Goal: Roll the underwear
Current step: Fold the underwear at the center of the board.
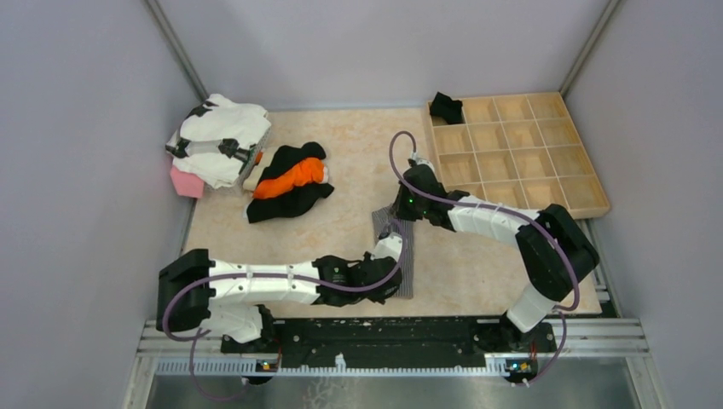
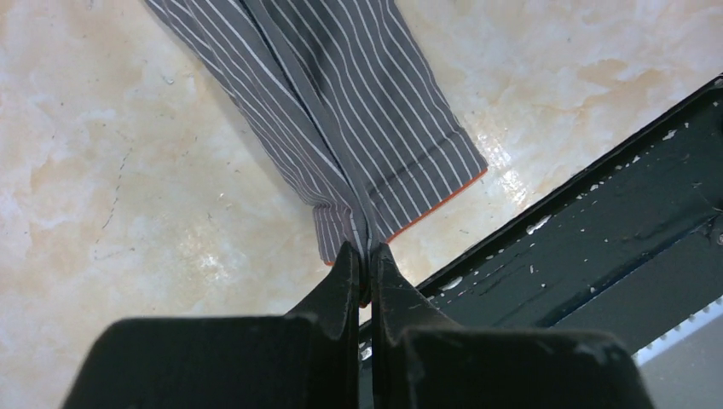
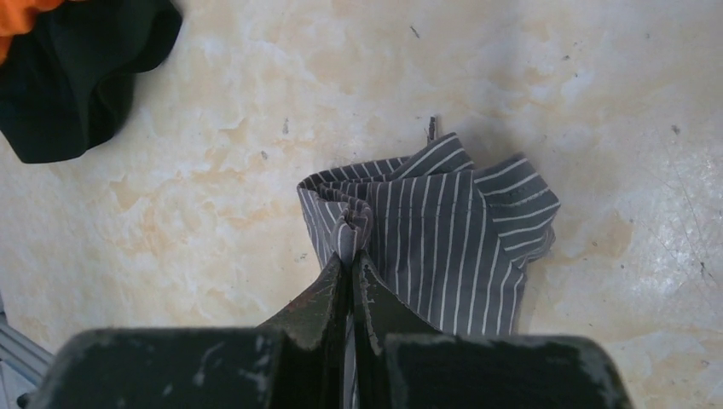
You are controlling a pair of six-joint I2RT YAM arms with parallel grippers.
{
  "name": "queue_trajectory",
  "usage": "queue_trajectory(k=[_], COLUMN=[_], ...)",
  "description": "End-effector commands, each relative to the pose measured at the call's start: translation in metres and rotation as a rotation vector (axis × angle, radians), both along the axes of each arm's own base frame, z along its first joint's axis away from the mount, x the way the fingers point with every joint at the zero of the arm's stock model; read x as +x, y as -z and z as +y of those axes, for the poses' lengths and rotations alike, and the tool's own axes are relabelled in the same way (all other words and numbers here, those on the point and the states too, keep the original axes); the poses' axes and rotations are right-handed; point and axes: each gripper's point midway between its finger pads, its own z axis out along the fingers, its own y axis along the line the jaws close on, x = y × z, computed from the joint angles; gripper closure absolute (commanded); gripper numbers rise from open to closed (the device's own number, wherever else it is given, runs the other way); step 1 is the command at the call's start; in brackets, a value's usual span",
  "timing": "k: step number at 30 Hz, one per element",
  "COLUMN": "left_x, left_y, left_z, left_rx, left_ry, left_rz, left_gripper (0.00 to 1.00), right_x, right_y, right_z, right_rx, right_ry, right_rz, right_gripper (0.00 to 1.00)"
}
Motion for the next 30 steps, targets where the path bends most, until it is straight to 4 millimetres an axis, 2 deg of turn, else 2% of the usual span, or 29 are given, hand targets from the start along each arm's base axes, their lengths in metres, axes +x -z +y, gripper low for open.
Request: queue_trajectory(k=[1,5,11,13,19,30], left_x=[0.001,0.008,0.018,0.019,0.020,0.020], left_y=[-0.013,-0.012,-0.011,-0.012,-0.011,0.001], left_z=[-0.023,-0.009,0.039,0.048,0.045,0.041], left_rx=[-0.032,0.029,0.148,0.161,0.168,0.232], left_ry=[0.039,-0.028,-0.156,-0.168,-0.143,-0.109], left_rz=[-0.015,-0.034,-0.086,-0.100,-0.110,-0.103], left_gripper=[1.00,1.00,1.00,1.00,1.00,1.00], right_x=[0.016,0.020,0.023,0.024,0.021,0.005], right_y=[-0.038,-0.037,-0.040,-0.042,-0.044,-0.031], right_z=[0.000,-0.006,-0.004,-0.003,-0.004,-0.029], right_rx=[0.104,0.126,0.175,0.185,0.204,0.145], right_ry=[0.025,0.032,0.016,0.012,0.010,0.058], right_rz=[-0.103,-0.111,-0.104,-0.106,-0.107,-0.106], right_gripper=[1.00,1.00,1.00,1.00,1.00,1.00])
